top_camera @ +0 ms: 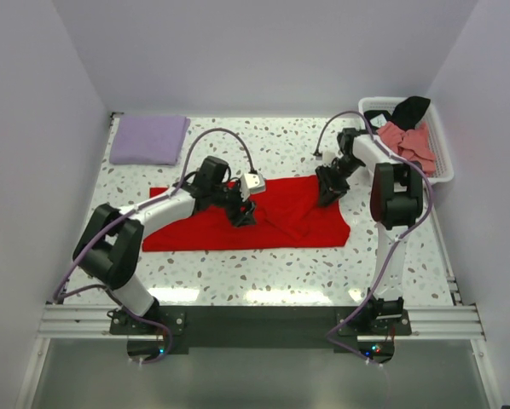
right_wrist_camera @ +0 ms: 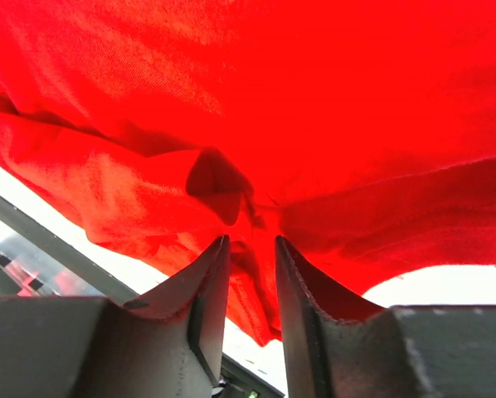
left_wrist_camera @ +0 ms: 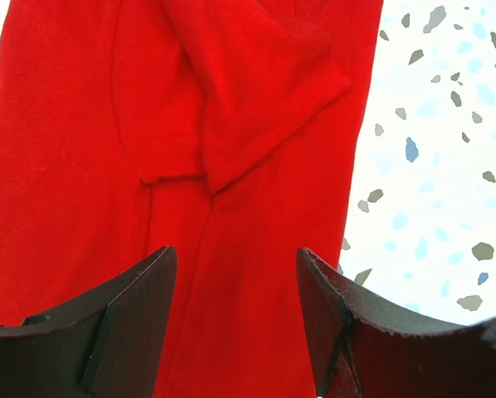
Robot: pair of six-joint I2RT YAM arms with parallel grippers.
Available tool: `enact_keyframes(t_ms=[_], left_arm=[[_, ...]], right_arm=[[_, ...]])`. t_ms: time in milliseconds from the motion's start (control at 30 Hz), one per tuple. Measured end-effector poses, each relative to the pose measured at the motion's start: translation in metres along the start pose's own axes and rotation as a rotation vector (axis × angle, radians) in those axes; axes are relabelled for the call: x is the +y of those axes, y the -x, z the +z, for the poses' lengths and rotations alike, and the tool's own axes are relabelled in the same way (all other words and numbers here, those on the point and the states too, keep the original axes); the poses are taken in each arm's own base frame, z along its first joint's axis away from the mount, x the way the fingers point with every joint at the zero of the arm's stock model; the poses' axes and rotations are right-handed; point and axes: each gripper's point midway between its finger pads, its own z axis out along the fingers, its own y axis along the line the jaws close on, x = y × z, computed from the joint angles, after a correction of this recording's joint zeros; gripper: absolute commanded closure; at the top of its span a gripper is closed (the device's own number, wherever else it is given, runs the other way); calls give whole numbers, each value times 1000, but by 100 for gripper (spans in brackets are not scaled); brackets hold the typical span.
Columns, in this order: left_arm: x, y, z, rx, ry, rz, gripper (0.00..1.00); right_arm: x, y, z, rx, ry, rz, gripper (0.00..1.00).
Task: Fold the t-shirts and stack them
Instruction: Fold the tshirt
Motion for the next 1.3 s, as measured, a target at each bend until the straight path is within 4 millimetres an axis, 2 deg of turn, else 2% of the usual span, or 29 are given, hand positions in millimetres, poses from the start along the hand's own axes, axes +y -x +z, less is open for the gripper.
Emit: enact_keyframes(t_ms=[267,367,533,667,800,933,1000,1167,1300], left_arm=[[-2,0,6,7,0,6,37],[-10,9,17,1,-4,67,44],[-50,41,51,-61,-50,298,51],[-85,54,85,-84,-122,458,54],[-99,58,118,-81,-151,520,46],[-95,61,137,-78,-101,543,44],[-89,63,142,-74,-61,551,44],[-72,62,152,-46,16,557,46],[-66,55,157,-20,32,564,49]], right_arm=[[6,0,1,-1,36,-2,68],[9,-1,1,0,54,-7,68],[10,-6,-1,6,54,-19,70],[11,-14,-16,-7,47,-25,70],[13,-24,-41,-52,30,-23,72],[17,-35,-58,-78,25,-22,77],[21,-43,-59,-70,36,-18,78],[28,-65,-46,-8,87,11,79],[33,-77,-37,33,112,27,79]])
